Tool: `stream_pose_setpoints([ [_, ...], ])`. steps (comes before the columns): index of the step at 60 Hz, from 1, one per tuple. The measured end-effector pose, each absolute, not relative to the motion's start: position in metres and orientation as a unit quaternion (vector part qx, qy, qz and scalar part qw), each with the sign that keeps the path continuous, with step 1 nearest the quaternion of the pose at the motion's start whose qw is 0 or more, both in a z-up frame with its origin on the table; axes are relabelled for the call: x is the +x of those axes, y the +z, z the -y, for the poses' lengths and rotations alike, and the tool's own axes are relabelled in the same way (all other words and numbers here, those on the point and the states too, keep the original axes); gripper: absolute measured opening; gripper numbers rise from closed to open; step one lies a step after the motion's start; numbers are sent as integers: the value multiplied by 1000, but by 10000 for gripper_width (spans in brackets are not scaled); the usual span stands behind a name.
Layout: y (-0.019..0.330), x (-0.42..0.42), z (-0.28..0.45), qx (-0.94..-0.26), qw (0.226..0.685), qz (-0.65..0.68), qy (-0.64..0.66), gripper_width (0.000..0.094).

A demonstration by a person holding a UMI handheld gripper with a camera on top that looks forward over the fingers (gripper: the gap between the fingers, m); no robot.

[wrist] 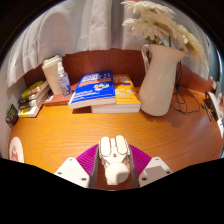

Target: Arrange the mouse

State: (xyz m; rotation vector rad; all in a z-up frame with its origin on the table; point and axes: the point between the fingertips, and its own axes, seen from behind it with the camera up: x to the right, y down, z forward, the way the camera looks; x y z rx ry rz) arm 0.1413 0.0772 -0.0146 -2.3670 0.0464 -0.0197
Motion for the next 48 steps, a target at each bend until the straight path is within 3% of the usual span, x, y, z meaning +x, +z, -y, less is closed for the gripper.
stream_pose_setpoints([
  [9,-16,141,-77,-931,365,-9,-3,408],
  [19,3,142,-79,-932,362,0,1,408],
  [24,56,146,-85,-919,395,1,-13,410],
  [39,272,88,-109,-850,527,-12,9,413],
  [44,315,41,-107,-835,551,-3,18,415],
  [48,330,-5,-102,-829,558,-1,30,416],
])
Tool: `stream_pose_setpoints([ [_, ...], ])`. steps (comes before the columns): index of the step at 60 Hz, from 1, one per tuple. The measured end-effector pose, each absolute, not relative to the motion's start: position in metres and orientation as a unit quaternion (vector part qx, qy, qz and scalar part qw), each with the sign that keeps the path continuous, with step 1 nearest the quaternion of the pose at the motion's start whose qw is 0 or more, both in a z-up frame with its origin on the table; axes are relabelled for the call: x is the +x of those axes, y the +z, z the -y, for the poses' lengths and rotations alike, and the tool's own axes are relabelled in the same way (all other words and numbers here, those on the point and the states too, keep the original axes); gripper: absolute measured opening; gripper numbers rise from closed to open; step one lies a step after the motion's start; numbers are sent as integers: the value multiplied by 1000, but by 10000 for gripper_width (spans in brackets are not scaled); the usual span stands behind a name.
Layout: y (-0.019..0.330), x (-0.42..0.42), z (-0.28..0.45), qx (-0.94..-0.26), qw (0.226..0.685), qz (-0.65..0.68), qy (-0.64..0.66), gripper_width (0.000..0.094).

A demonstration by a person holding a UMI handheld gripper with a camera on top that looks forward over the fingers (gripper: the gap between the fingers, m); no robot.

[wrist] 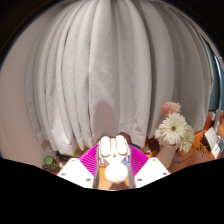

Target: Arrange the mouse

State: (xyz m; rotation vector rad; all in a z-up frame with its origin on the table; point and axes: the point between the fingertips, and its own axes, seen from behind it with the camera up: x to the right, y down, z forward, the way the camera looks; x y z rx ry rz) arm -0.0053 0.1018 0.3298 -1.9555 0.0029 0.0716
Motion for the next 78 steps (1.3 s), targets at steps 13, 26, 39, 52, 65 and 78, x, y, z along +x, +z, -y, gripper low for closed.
stream_pose_setpoints([
  [13,257,-164,-68,-855,515,13,62,410],
  [26,91,-266,-19,-911,407,28,59,405],
  [39,-10,-282,20,-937,347,38,17,408],
  [52,-16,-281,23,-936,351,17,11,517],
  [65,27,-262,21,-933,359,3,16,876],
  [78,150,-210,34,-903,427,-3,46,874],
])
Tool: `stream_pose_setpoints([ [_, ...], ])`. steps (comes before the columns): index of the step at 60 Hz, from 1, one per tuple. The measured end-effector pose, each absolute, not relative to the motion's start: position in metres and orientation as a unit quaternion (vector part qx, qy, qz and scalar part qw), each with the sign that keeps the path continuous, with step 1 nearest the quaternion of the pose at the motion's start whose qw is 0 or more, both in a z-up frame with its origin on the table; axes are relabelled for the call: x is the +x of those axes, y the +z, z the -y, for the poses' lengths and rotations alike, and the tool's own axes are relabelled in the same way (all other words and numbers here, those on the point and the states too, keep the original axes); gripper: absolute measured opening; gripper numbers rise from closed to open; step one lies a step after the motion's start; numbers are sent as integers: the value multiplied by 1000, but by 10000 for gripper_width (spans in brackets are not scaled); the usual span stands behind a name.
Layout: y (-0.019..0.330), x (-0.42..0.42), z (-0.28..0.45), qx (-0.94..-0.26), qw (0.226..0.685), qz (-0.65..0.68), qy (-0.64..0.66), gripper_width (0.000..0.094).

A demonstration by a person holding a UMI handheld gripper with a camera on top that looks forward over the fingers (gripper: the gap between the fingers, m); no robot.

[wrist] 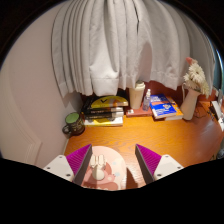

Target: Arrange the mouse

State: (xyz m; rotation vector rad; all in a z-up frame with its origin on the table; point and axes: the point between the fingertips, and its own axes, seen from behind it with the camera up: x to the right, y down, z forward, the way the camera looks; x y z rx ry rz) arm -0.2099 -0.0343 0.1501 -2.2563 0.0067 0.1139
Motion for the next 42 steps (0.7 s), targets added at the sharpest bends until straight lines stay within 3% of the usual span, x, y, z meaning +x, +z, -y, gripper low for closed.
stream_pose_setpoints([
  [7,207,-162,63,-886,462,2,37,863],
  [16,246,-100,108,-876,483,4,20,857],
  [29,264,-18,166,-868,495,-25,4,857],
  [42,246,37,206,-875,483,-43,-5,854],
])
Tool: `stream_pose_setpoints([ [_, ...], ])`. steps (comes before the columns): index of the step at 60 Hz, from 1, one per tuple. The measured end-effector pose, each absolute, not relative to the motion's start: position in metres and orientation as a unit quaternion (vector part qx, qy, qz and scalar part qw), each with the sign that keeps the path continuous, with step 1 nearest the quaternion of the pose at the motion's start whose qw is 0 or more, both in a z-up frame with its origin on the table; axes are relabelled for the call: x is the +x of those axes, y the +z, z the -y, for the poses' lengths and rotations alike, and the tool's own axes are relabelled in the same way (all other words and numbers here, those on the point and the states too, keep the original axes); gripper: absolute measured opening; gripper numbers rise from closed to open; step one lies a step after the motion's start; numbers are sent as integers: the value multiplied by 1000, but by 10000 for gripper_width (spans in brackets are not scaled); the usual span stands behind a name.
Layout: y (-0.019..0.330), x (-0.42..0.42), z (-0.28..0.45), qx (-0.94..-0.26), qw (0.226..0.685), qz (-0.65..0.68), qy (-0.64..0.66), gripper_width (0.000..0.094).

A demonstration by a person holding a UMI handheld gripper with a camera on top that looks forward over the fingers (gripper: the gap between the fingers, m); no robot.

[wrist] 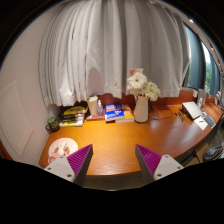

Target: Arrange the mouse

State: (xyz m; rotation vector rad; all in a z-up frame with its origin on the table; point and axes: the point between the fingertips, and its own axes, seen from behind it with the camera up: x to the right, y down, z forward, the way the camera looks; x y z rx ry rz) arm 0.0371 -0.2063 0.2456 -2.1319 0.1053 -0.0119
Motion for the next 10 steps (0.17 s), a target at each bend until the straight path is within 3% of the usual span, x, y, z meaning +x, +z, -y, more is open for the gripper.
stream_pose_setpoints([
  [10,236,60,221,-878,477,-48,-10,856],
])
